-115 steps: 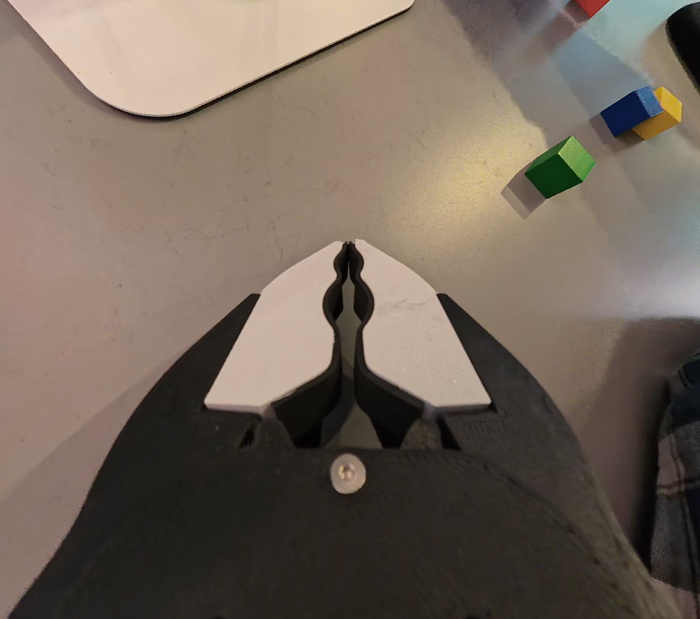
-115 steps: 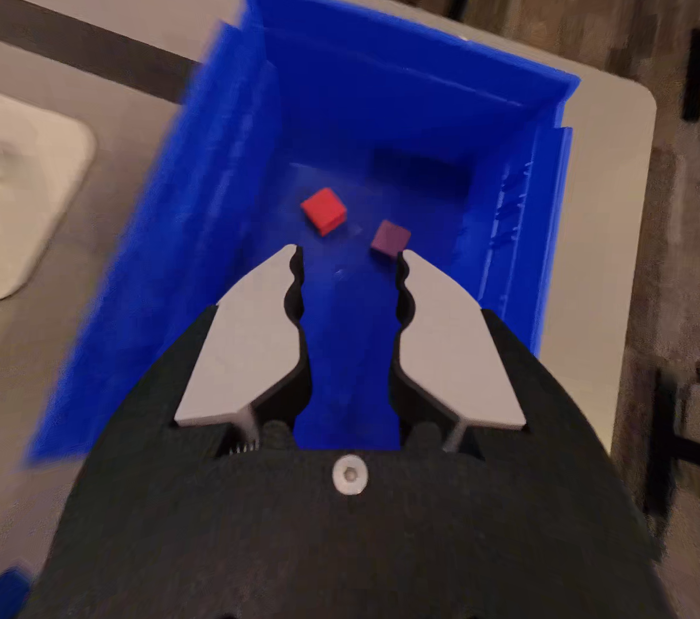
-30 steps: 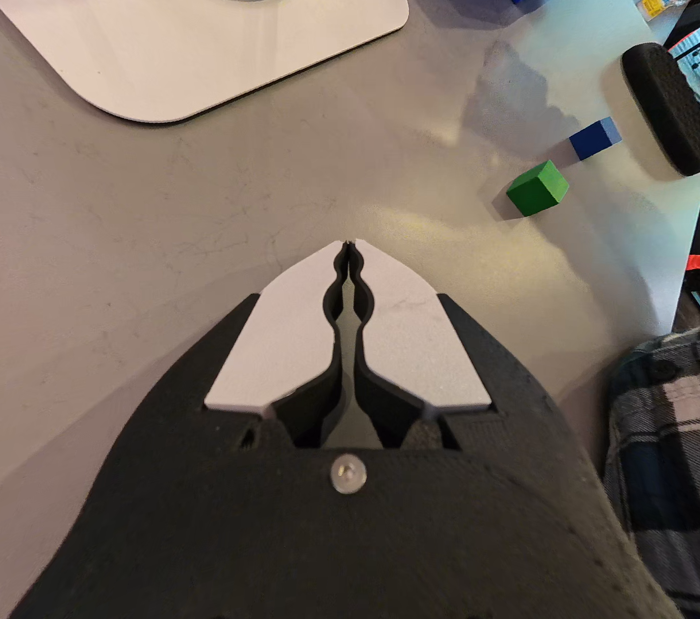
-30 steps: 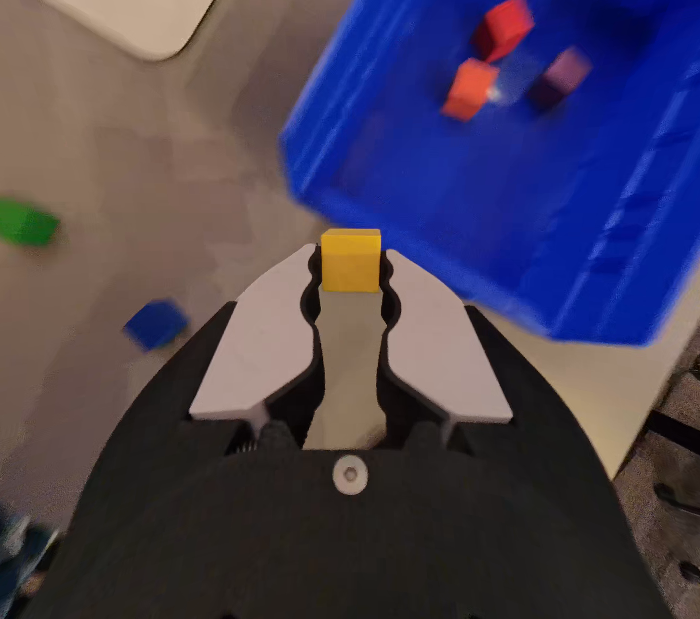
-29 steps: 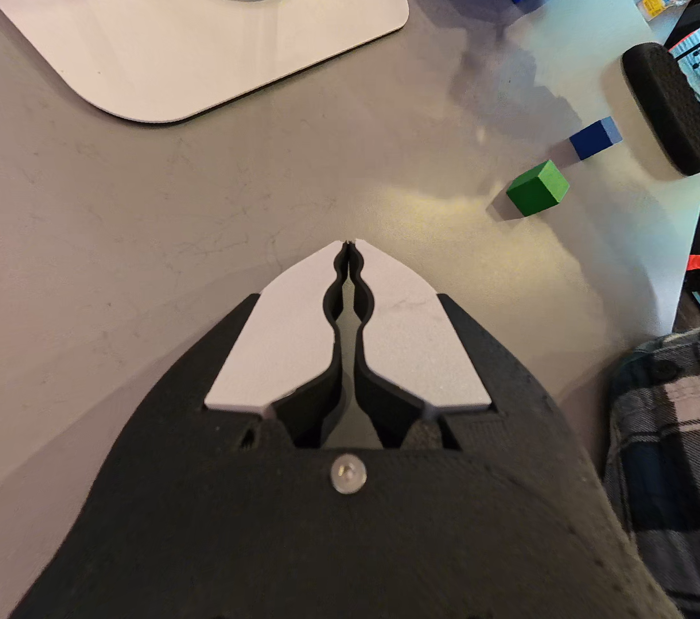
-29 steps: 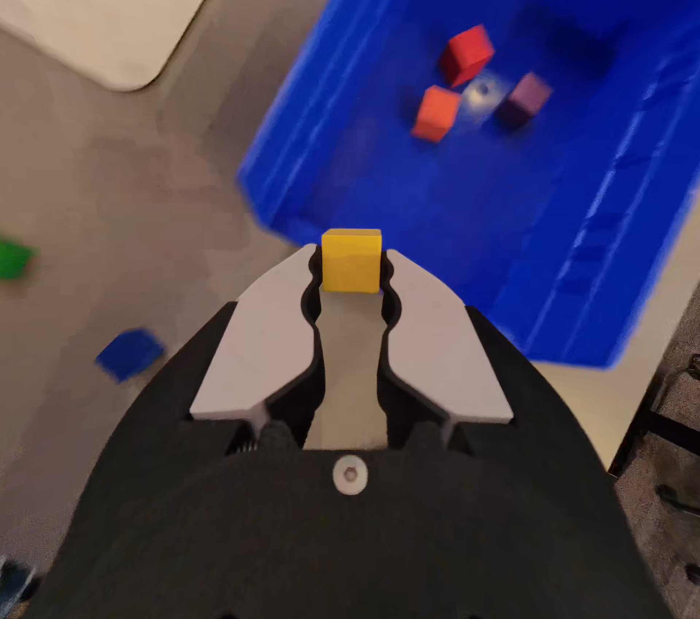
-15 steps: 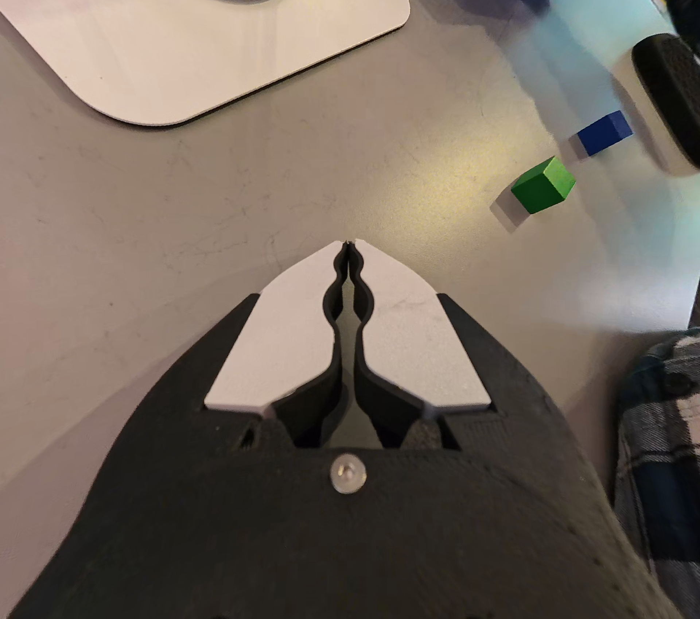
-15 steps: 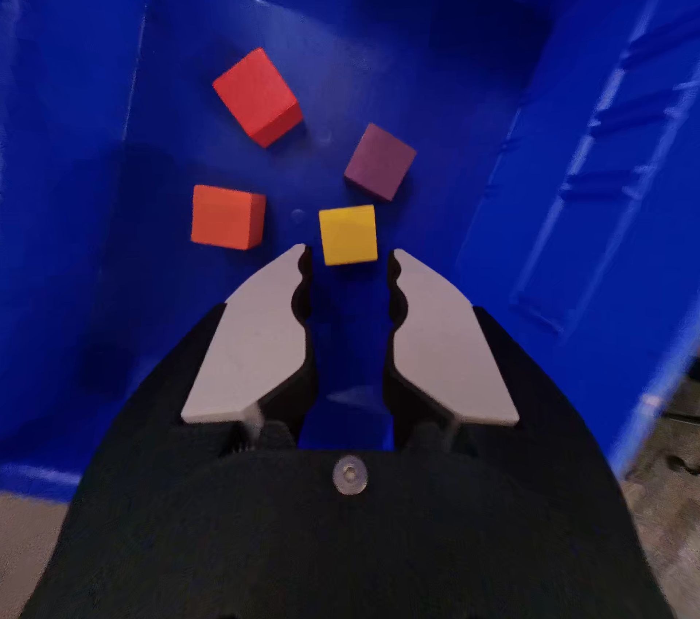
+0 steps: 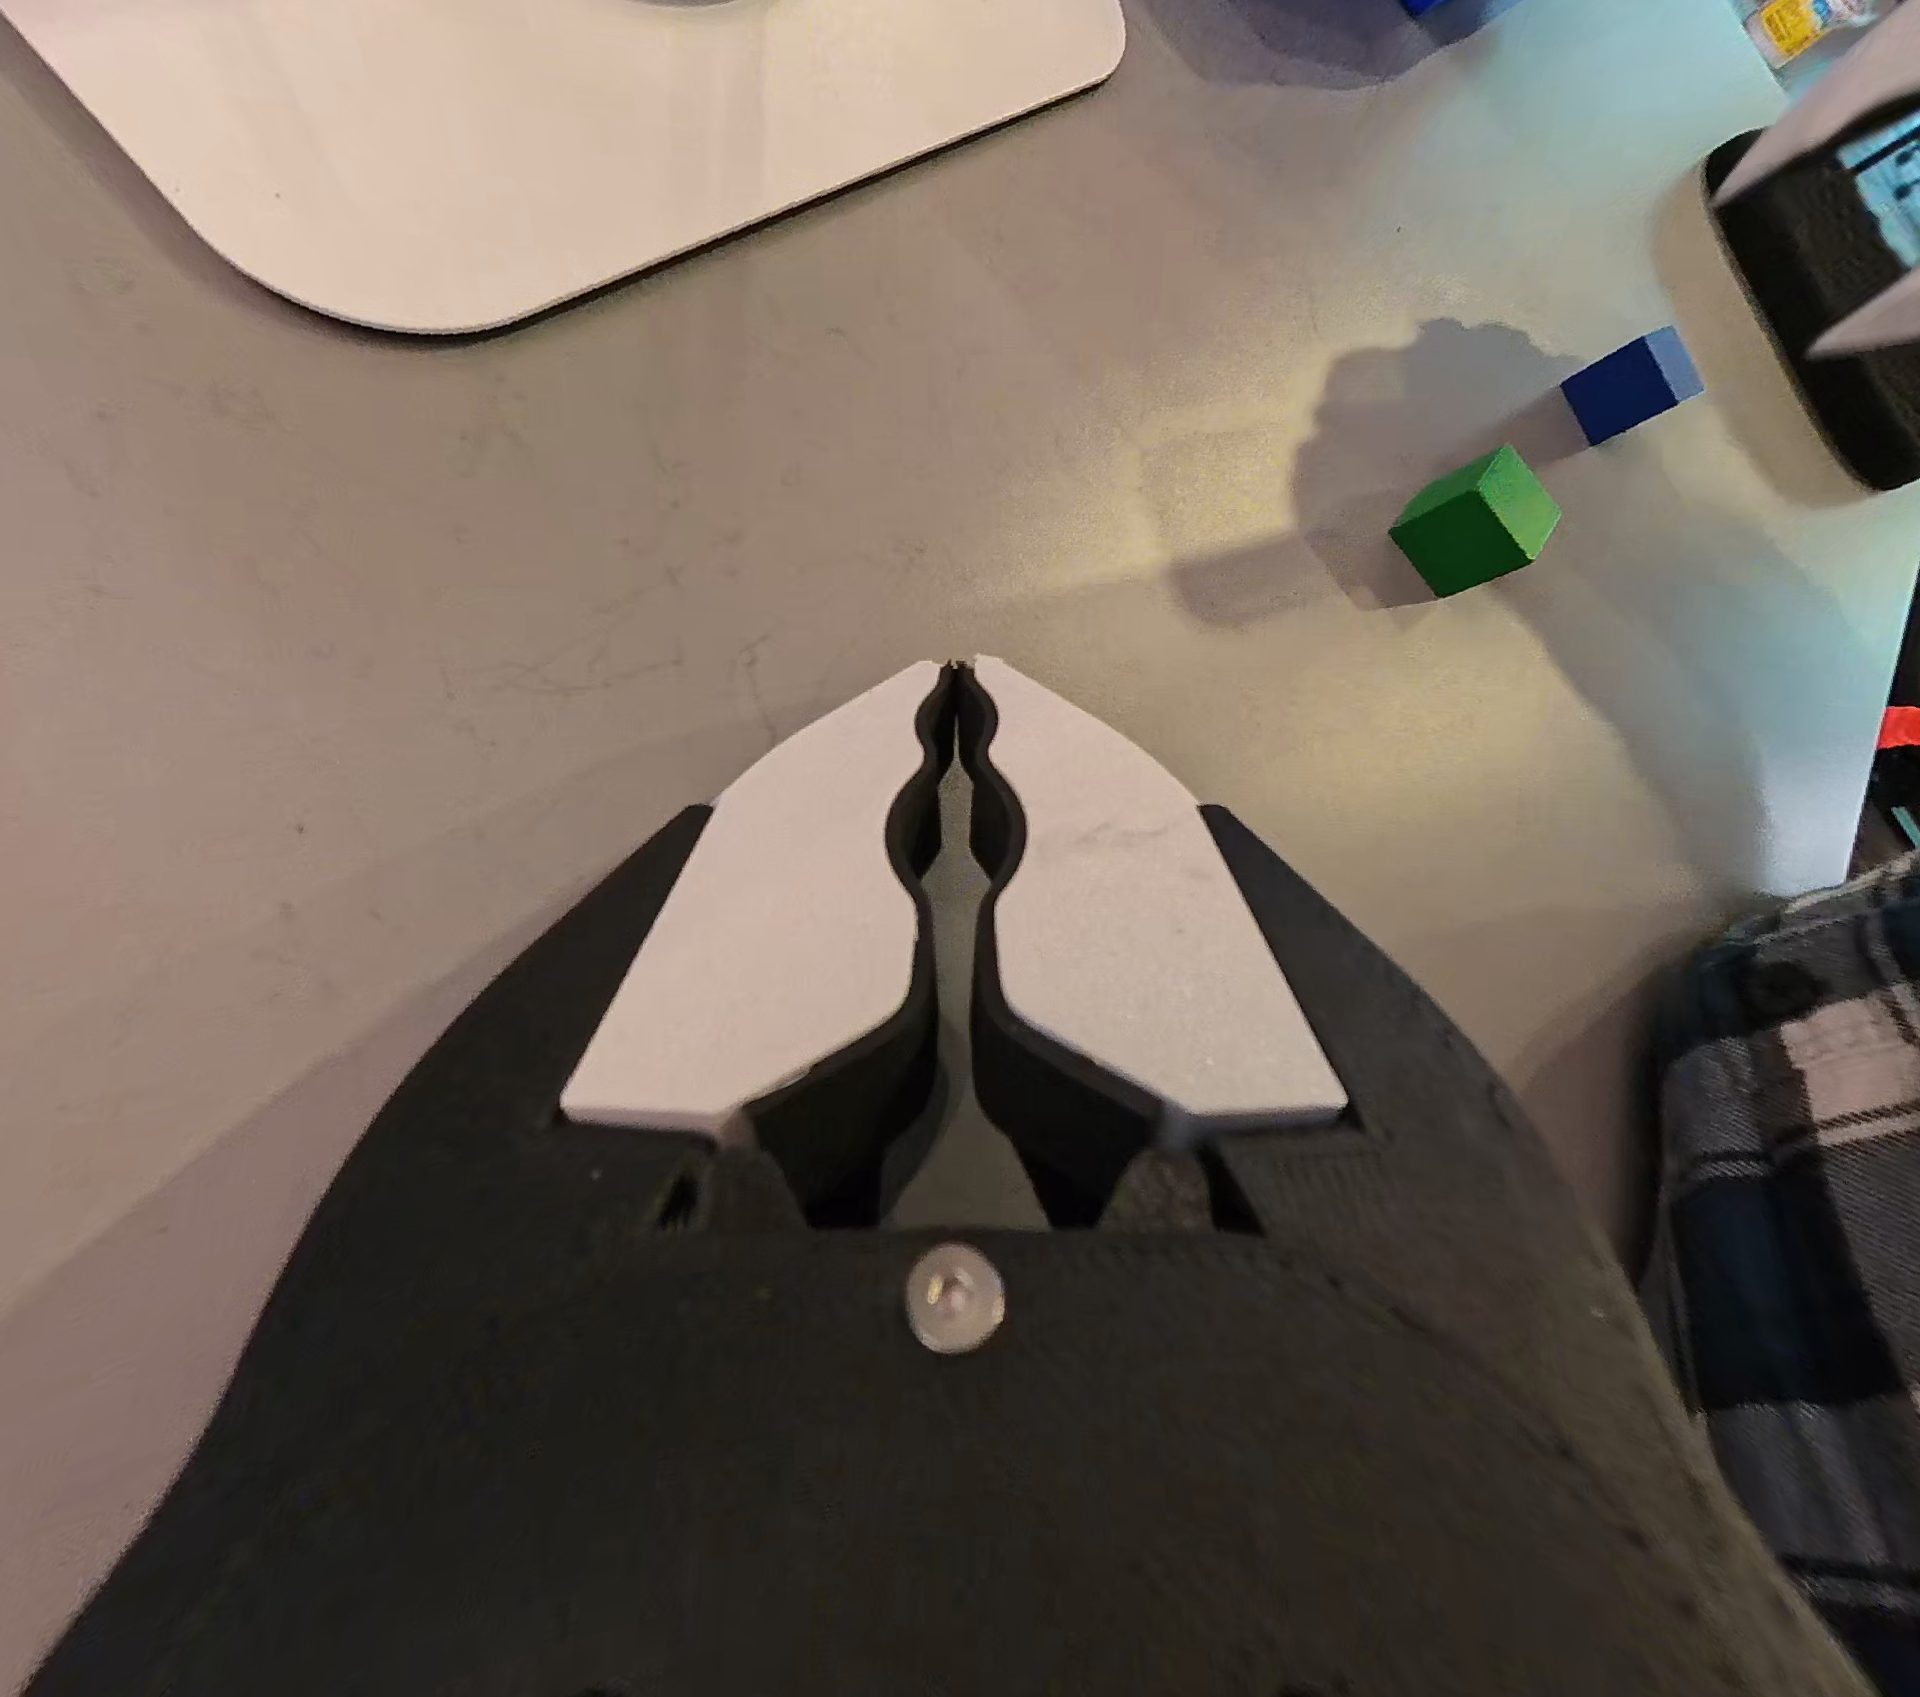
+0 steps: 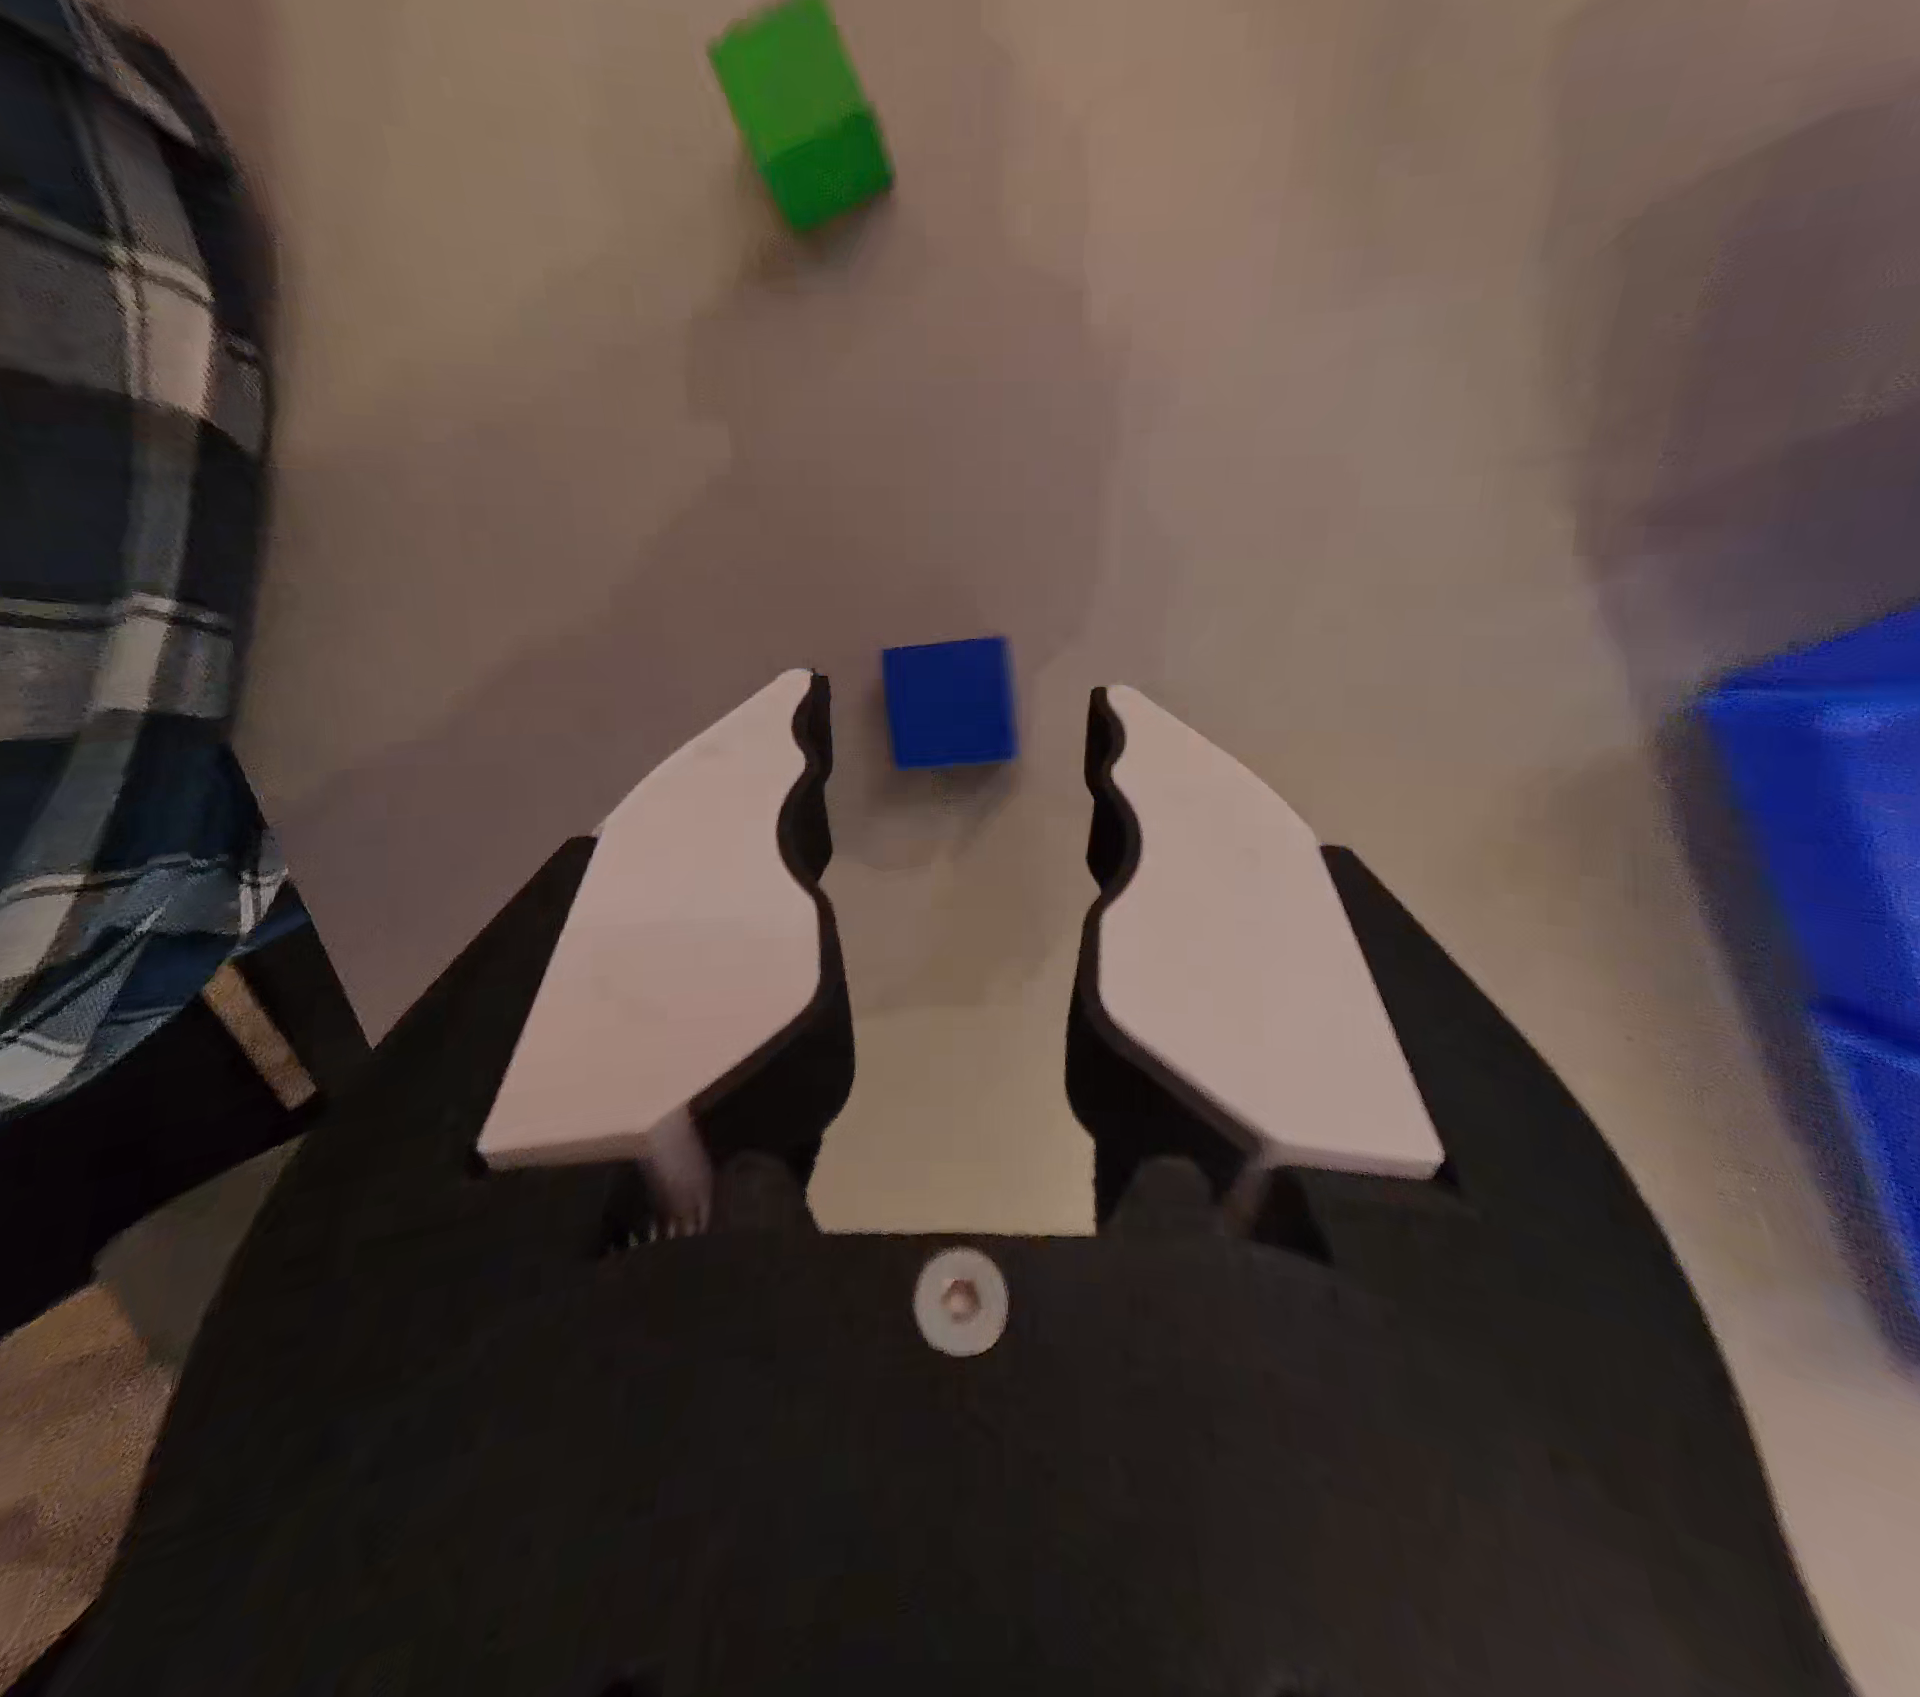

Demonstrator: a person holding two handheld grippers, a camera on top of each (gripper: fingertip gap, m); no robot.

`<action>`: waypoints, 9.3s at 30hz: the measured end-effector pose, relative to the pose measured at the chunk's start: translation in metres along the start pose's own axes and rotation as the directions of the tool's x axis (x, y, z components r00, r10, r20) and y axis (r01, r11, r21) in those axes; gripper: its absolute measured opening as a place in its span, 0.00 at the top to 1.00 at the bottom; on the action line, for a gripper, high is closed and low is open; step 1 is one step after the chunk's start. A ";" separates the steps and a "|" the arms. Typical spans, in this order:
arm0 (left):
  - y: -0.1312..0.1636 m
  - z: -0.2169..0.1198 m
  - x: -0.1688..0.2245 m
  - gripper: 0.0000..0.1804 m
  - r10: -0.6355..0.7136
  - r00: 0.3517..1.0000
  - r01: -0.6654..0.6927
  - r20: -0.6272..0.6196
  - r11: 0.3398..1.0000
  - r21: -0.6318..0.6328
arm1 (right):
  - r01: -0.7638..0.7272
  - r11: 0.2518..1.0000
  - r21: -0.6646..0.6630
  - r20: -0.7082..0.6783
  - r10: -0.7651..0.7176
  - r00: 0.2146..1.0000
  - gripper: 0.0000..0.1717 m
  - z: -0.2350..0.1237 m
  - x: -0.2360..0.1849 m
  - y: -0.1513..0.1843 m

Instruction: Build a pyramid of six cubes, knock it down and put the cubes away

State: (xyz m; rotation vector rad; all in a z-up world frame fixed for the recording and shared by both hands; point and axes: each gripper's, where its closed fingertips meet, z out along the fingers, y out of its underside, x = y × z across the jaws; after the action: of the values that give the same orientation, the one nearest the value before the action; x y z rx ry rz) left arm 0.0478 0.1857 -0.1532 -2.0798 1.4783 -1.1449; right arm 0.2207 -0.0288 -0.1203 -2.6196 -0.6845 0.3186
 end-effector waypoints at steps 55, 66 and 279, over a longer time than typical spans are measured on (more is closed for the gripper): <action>0.000 -0.002 0.000 1.00 -0.026 1.000 0.026 -0.014 1.000 0.008 | 0.283 0.946 0.161 -0.002 -0.286 0.958 0.83 0.023 0.007 -0.121; 0.000 -0.002 0.000 1.00 -0.040 0.999 0.040 -0.027 0.999 0.008 | -0.499 0.844 0.199 -0.373 0.536 0.757 0.83 -0.068 0.251 0.016; -0.197 0.066 0.221 0.95 0.360 0.924 -0.307 -0.127 0.899 0.314 | -0.268 0.377 0.886 -0.121 0.748 0.652 0.25 -0.170 -0.006 0.012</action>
State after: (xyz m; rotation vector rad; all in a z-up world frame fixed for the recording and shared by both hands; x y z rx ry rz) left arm 0.2510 0.0537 0.0294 -1.4886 1.5645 -1.3426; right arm 0.2738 -0.0976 0.0263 -1.7385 0.4988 0.0472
